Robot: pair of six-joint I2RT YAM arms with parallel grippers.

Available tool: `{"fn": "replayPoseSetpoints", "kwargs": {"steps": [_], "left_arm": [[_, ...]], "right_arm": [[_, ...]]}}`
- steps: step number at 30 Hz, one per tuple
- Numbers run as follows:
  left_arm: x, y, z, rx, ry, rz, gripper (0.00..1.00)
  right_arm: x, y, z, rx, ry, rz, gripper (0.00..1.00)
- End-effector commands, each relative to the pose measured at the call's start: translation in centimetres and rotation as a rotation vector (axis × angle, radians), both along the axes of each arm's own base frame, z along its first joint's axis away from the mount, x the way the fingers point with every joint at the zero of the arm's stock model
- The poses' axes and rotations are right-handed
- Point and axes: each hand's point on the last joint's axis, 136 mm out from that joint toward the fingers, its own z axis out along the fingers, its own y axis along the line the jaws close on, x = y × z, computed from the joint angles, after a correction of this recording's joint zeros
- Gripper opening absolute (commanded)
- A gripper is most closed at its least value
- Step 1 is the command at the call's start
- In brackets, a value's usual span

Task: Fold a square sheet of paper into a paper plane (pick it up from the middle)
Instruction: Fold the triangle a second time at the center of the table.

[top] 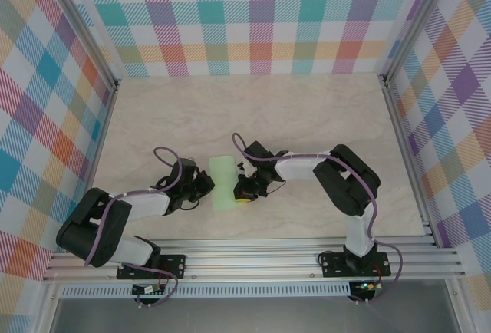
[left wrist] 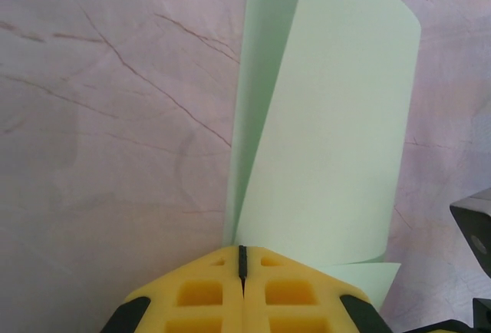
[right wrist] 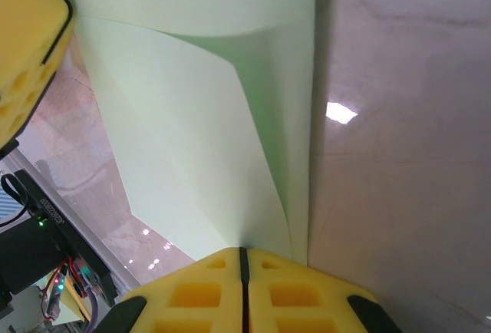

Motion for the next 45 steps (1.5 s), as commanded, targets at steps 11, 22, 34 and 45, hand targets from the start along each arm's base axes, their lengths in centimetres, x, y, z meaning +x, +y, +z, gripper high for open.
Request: {"fn": "replayPoseSetpoints", "kwargs": {"steps": [11, 22, 34, 45], "left_arm": [[0.1, 2.9, 2.9, 0.024, -0.018, 0.049, 0.00], [-1.3, -2.6, 5.7, -0.125, -0.043, -0.104, 0.00], [-1.3, -5.0, 0.7, -0.049, 0.076, -0.141, 0.00], [-2.6, -3.2, -2.6, 0.037, 0.149, -0.096, 0.00]], "right_arm": [[-1.6, -3.1, -3.6, -0.176, 0.044, -0.012, 0.08], [-1.3, -2.8, -2.9, -0.159, 0.023, -0.011, 0.08], [-0.9, -2.2, -2.0, -0.133, 0.009, -0.005, 0.09], [0.1, 1.5, 2.2, -0.016, -0.078, 0.057, 0.09]]}}
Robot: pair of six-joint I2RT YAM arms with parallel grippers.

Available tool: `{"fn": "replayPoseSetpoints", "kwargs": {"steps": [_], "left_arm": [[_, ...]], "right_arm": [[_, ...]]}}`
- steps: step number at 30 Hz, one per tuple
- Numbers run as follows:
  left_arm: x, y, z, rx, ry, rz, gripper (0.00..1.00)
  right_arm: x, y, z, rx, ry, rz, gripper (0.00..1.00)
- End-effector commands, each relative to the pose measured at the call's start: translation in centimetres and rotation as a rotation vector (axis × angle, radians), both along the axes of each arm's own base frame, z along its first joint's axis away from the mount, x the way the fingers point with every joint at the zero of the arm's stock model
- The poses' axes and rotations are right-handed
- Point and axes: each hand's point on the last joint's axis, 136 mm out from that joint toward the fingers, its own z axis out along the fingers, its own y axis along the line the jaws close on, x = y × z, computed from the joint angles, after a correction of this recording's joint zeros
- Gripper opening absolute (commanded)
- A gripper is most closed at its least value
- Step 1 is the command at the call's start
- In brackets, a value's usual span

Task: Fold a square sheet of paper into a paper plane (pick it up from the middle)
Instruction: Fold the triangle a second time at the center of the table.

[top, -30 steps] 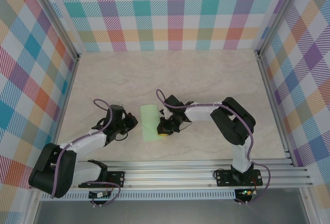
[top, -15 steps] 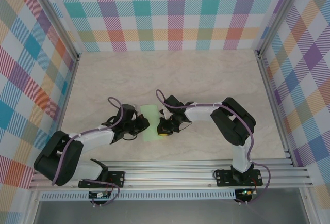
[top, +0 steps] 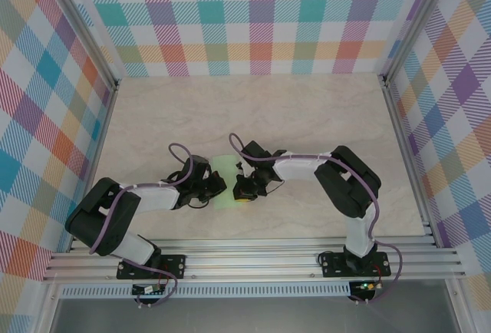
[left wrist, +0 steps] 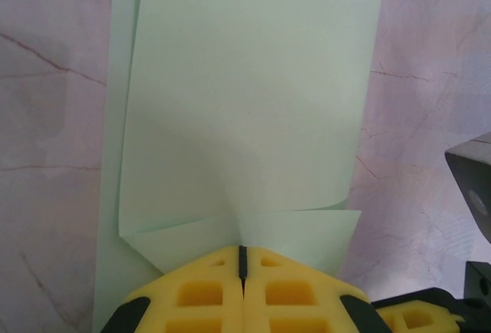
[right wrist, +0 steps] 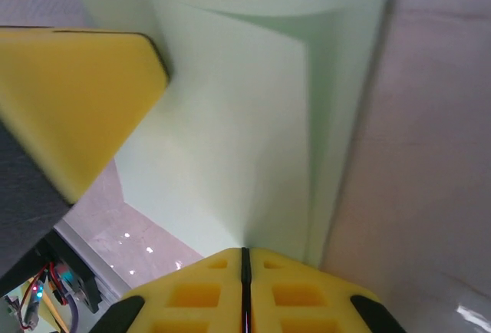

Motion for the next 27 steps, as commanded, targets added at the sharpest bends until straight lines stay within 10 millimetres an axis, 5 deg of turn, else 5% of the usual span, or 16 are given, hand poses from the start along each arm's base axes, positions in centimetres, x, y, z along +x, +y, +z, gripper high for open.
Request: {"fn": "replayPoseSetpoints", "kwargs": {"steps": [1, 8, 15, 27], "left_arm": [[-1.4, 1.8, -2.4, 0.096, 0.059, 0.036, 0.00], [-1.3, 1.9, -1.5, 0.099, 0.038, 0.033, 0.00], [-1.3, 2.0, -1.5, 0.107, 0.037, 0.032, 0.00], [-1.9, 3.1, -2.9, 0.133, 0.076, 0.083, 0.00]], "right_arm": [[0.3, 1.4, 1.2, 0.021, -0.029, 0.037, 0.09], [1.0, 1.9, -0.6, -0.028, -0.009, 0.046, 0.10], [-0.4, 0.2, -2.9, -0.088, 0.044, 0.040, 0.11], [-3.6, -3.2, -2.5, -0.098, 0.072, 0.040, 0.13]]}}
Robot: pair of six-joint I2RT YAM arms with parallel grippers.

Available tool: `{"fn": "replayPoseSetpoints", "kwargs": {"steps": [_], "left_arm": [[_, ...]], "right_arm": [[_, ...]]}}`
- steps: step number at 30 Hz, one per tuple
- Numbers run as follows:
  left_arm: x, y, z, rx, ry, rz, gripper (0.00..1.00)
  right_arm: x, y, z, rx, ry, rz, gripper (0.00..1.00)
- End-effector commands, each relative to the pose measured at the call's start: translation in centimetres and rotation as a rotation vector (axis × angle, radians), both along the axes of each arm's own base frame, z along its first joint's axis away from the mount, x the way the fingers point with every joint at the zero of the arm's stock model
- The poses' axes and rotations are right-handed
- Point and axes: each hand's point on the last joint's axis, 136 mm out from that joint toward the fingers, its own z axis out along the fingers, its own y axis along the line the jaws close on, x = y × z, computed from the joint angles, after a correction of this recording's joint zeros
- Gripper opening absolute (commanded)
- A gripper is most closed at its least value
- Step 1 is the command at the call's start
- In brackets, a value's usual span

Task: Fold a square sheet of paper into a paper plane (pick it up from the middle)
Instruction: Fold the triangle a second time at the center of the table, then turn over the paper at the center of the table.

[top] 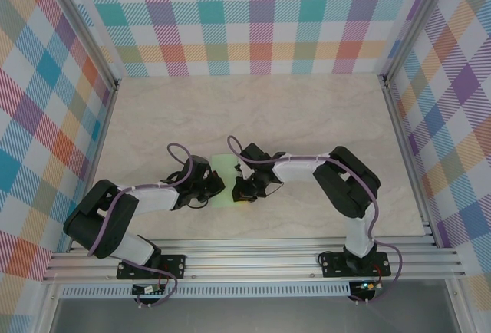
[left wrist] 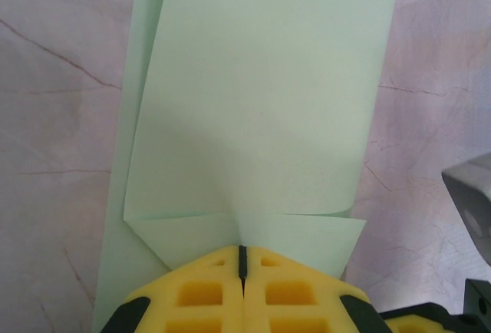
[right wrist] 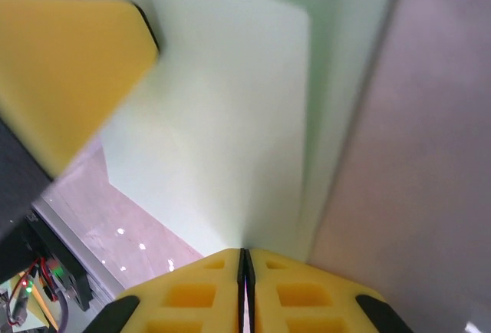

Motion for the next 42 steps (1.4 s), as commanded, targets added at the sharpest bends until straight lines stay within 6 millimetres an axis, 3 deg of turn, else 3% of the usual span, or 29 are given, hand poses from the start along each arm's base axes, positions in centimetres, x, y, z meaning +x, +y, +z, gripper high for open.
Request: {"fn": "replayPoseSetpoints", "kwargs": {"steps": [1, 6, 11, 13, 18, 24, 33, 42], "left_arm": [[-2.1, 2.3, -2.9, 0.085, 0.087, 0.055, 0.00], [-2.0, 2.0, -2.6, 0.079, 0.079, 0.041, 0.00], [-1.8, 1.5, -1.5, 0.055, 0.055, 0.020, 0.00], [-1.7, 1.5, -0.9, 0.048, 0.041, 0.014, 0.00], [-1.7, 1.5, 0.6, 0.032, 0.003, 0.010, 0.00], [-1.6, 1.6, 1.6, 0.030, -0.029, 0.011, 0.00], [-1.3, 1.7, 0.7, 0.056, -0.005, 0.017, 0.00], [-1.7, 2.2, -1.4, 0.111, 0.077, 0.036, 0.00]], "right_arm": [[-3.1, -3.1, -1.7, -0.105, 0.090, 0.013, 0.13], [-3.5, -4.1, -1.4, -0.095, 0.086, -0.005, 0.14], [-0.7, -2.8, 1.4, -0.028, -0.005, -0.032, 0.18], [0.7, -2.4, 2.0, -0.023, -0.044, -0.051, 0.26], [3.3, -1.3, 2.6, -0.002, -0.073, -0.071, 0.36], [4.3, 0.0, 2.0, -0.005, -0.059, -0.061, 0.40], [4.0, -0.1, 0.8, -0.030, -0.033, -0.055, 0.43], [4.2, 0.6, 1.3, 0.012, -0.030, -0.055, 0.44]]}}
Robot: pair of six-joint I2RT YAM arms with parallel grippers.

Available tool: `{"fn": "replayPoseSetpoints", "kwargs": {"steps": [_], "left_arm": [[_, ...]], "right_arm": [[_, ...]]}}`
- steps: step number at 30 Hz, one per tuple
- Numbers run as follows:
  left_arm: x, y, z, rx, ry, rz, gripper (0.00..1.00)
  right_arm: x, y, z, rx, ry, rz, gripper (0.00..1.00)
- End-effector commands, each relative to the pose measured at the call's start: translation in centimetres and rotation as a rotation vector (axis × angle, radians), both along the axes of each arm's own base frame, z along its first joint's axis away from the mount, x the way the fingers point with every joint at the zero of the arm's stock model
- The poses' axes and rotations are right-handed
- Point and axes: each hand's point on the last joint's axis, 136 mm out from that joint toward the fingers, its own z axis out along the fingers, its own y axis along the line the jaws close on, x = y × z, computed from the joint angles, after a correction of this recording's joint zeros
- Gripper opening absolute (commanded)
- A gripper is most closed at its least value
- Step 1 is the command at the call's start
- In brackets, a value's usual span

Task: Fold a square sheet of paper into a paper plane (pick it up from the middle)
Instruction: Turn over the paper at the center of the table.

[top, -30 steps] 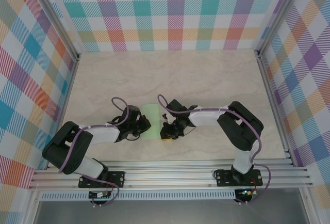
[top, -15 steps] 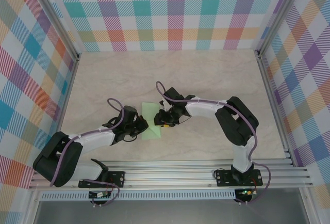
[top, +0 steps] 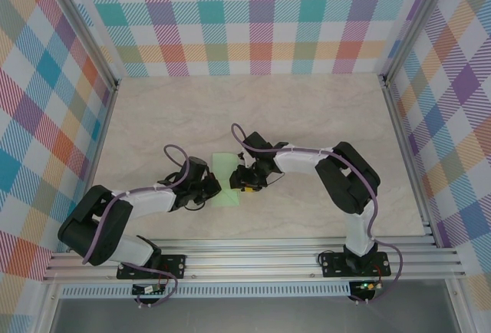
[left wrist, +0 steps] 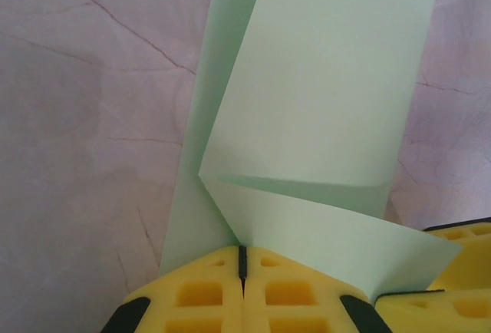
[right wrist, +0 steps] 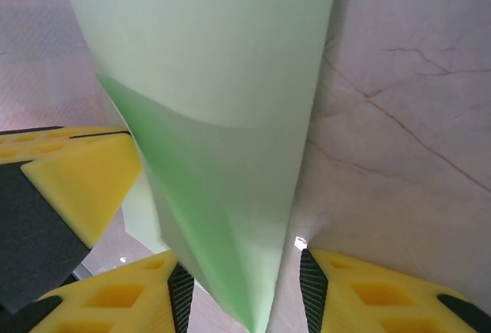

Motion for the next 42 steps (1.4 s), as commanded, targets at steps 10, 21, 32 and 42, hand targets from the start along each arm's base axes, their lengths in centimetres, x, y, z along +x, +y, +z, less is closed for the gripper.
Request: {"fn": "replayPoseSetpoints", "kwargs": {"steps": [10, 21, 32, 42], "left_arm": [[-1.1, 1.2, -1.4, 0.070, 0.061, 0.011, 0.00], [-1.1, 1.0, -1.4, 0.064, 0.064, 0.008, 0.00], [-1.0, 1.0, -0.7, 0.049, 0.050, 0.019, 0.00], [-0.8, 1.2, 2.7, 0.002, -0.032, 0.042, 0.00]], "right_arm": [[0.1, 1.5, 0.2, 0.052, 0.028, 0.014, 0.43], [-0.2, 1.5, 0.6, 0.074, 0.032, 0.008, 0.38], [-0.7, 1.3, 0.6, 0.100, 0.034, 0.014, 0.22], [-0.5, 0.4, 3.1, 0.079, -0.045, 0.029, 0.03]]}}
